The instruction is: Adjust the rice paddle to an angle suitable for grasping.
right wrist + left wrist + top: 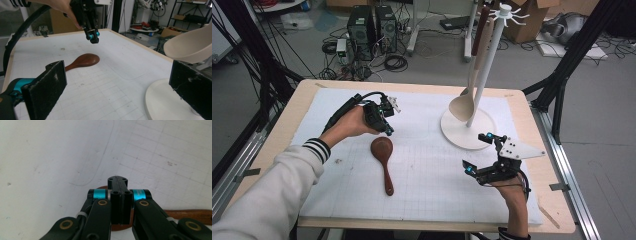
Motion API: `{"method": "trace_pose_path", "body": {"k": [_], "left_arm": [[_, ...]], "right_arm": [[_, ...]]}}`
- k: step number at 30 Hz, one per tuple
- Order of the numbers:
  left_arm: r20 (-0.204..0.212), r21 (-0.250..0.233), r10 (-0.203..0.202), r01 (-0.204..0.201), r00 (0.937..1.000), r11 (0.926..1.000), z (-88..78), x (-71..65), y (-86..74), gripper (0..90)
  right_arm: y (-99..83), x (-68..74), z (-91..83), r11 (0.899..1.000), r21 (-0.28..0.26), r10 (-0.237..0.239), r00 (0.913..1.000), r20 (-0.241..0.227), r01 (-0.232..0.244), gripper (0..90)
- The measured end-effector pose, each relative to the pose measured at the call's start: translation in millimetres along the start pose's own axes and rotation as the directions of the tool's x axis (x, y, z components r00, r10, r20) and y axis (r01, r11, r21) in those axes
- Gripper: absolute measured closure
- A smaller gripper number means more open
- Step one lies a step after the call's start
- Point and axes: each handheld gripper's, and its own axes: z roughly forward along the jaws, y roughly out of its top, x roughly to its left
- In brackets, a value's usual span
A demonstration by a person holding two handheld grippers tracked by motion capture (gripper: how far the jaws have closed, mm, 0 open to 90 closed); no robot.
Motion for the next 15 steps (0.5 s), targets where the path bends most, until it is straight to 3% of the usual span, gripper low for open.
{"method": "trace_pose_path", "body": {"k": [15], "left_arm": [[0.032, 0.084, 0.005, -0.008, 0.9995, 0.9964, 23.4, 2.1, 18.9, 89.6]], "right_arm": [[0.1, -0.9, -3.5, 1.000, -0.011, 0.003, 1.0000, 0.008, -0.003, 0.3]]}}
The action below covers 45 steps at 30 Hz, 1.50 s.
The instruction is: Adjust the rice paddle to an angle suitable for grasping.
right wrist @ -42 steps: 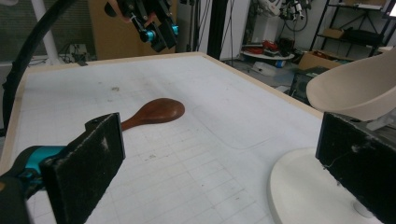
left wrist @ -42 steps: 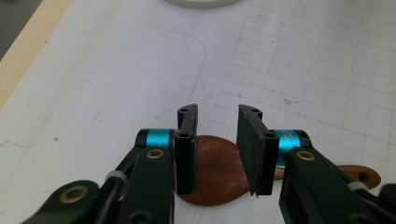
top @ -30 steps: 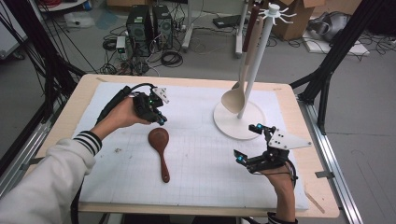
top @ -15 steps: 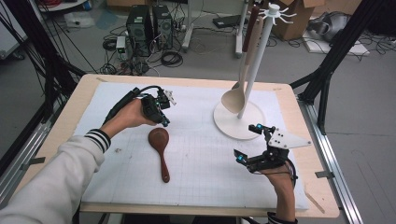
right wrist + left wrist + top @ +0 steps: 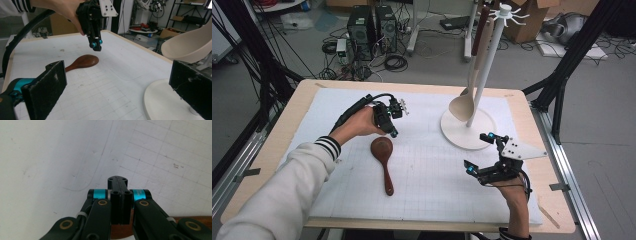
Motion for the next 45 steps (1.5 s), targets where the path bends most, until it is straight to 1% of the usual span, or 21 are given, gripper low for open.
{"method": "trace_pose_path", "body": {"k": [1, 2, 5, 7, 13, 14, 17, 19, 21, 24, 26, 30, 32, 35, 37, 39, 45], "left_arm": [[-0.002, 0.005, 0.001, -0.001, 1.0000, 1.0000, 1.2, 0.1, 1.1, 89.6], [-0.002, 0.012, 0.001, 0.000, 1.0000, 0.9999, 2.7, 0.1, 2.6, 89.6], [0.000, 0.034, 0.001, -0.001, 1.0000, 0.9994, 8.8, -0.1, 5.0, 89.6], [-0.007, 0.053, 0.004, -0.004, 1.0000, 0.9986, 13.0, 0.0, 5.8, 89.6], [-0.005, 0.065, 0.008, -0.008, 1.0000, 0.9978, 18.6, -0.3, 7.5, 89.5], [-0.004, 0.070, 0.006, -0.005, 1.0000, 0.9975, 19.4, -0.4, 7.6, 89.6], [-0.006, 0.081, 0.012, -0.012, 0.9999, 0.9966, 22.9, -0.3, 7.9, 89.6], [-0.003, 0.080, 0.011, -0.011, 0.9999, 0.9968, 25.3, -0.2, 7.8, 89.6], [-0.012, 0.076, 0.008, -0.007, 0.9999, 0.9971, 27.6, -0.4, 7.2, 89.5], [-0.010, 0.086, 0.006, -0.006, 0.9999, 0.9963, 31.6, -0.5, 5.4, 89.5], [-0.009, 0.080, 0.000, 0.001, 1.0000, 0.9968, 34.0, -0.6, 3.5, 89.5], [-0.006, 0.080, -0.007, 0.008, 1.0000, 0.9967, 36.9, 0.0, 0.3, 89.5], [-0.008, 0.083, -0.003, 0.004, 1.0000, 0.9965, 37.6, -0.3, 0.1, 89.5], [-0.004, 0.081, -0.006, 0.007, 1.0000, 0.9967, 38.9, -0.8, 0.7, 89.5], [-0.004, 0.088, 0.000, 0.000, 1.0000, 0.9961, 40.3, -0.5, 1.1, 89.5], [-0.005, 0.093, -0.006, 0.006, 1.0000, 0.9956, 41.9, -0.5, 1.1, 89.5], [-0.008, 0.105, 0.001, 0.000, 1.0000, 0.9944, 43.7, 0.5, 1.4, 89.5]], "right_arm": [[0.0, -0.2, 0.6, 1.000, -0.002, -0.005, 1.0000, -0.003, 0.005, 0.3], [0.0, 0.2, 0.8, 1.000, 0.000, 0.001, 1.0000, -0.001, -0.001, 0.3], [-0.1, 0.2, 1.6, 1.000, 0.001, -0.009, 0.9999, -0.005, 0.009, 0.3], [-0.1, 0.4, 1.2, 1.000, 0.003, -0.005, 1.0000, -0.004, 0.005, 0.3], [0.1, 0.2, 0.1, 1.000, -0.002, 0.002, 1.0000, -0.003, -0.002, 0.3], [0.1, 0.0, 0.5, 1.000, -0.004, -0.004, 1.0000, -0.004, 0.004, 0.3], [0.1, 0.6, 1.1, 1.000, 0.000, -0.001, 1.0000, -0.006, 0.001, 0.3], [0.1, 0.7, 1.0, 1.000, 0.001, 0.000, 1.0000, -0.006, 0.000, 0.3], [0.1, 0.7, 1.0, 1.000, 0.001, 0.001, 1.0000, -0.006, -0.001, 0.3], [0.1, 0.7, 1.7, 1.000, -0.002, -0.004, 1.0000, -0.007, 0.004, 0.3], [0.0, 1.4, 2.1, 1.000, 0.005, 0.001, 1.0000, -0.008, -0.001, 0.3], [0.0, 1.1, 2.8, 1.000, 0.005, -0.006, 1.0000, -0.007, 0.006, 0.3], [0.0, 1.8, 2.9, 1.000, 0.009, 0.002, 1.0000, -0.009, -0.002, 0.3], [-0.1, 1.6, 3.7, 1.000, 0.008, -0.004, 1.0000, -0.008, 0.004, 0.3], [-0.1, 1.2, 4.2, 1.000, 0.006, -0.009, 0.9999, -0.008, 0.009, 0.3], [-0.1, 1.8, 4.1, 1.000, 0.011, -0.001, 0.9999, -0.011, 0.001, 0.3], [-0.2, 1.7, 4.1, 1.000, 0.011, -0.002, 0.9999, -0.011, 0.002, 0.3]]}}
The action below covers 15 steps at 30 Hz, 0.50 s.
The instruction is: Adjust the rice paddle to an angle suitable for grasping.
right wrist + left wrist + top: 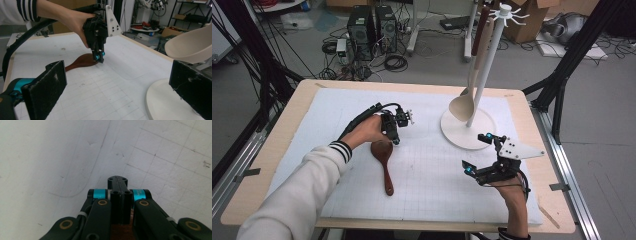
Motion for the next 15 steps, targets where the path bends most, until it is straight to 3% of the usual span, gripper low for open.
{"method": "trace_pose_path", "body": {"k": [15], "left_arm": [[0.000, 0.006, -0.012, 0.012, 0.9999, 0.9999, 2.9, 1.3, -0.2, 89.5]], "right_arm": [[-0.5, 0.6, 4.2, 1.000, 0.013, -0.010, 1.0000, -0.002, 0.010, 0.3]]}}
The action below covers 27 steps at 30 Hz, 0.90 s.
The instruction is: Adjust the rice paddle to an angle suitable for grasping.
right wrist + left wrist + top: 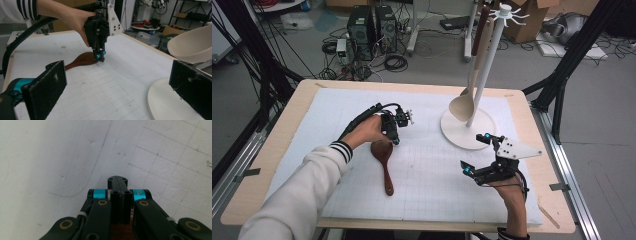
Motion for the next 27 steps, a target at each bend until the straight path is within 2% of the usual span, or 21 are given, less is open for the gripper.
{"method": "trace_pose_path", "body": {"k": [2, 16, 22, 27], "left_arm": [[0.000, 0.014, 0.003, -0.003, 1.0000, 0.9999, 0.7, 0.4, -0.1, 89.5], [0.003, 0.022, 0.006, -0.006, 1.0000, 0.9997, 2.8, -0.4, -0.5, 89.5], [0.003, 0.040, 0.009, -0.009, 1.0000, 0.9991, 3.3, 0.2, -1.8, 89.5], [0.002, 0.035, -0.004, 0.003, 1.0000, 0.9994, 1.4, 1.1, -7.2, 89.5]], "right_arm": [[0.0, 0.1, 0.3, 1.000, 0.001, 0.001, 1.0000, 0.001, -0.001, 0.3], [-0.2, 0.6, 0.7, 1.000, 0.005, 0.003, 1.0000, -0.005, -0.003, 0.3], [-0.3, 0.4, 0.6, 1.000, 0.006, 0.000, 1.0000, -0.007, 0.000, 0.3], [-0.3, 0.4, 0.4, 1.000, 0.006, 0.001, 1.0000, -0.006, -0.001, 0.3]]}}
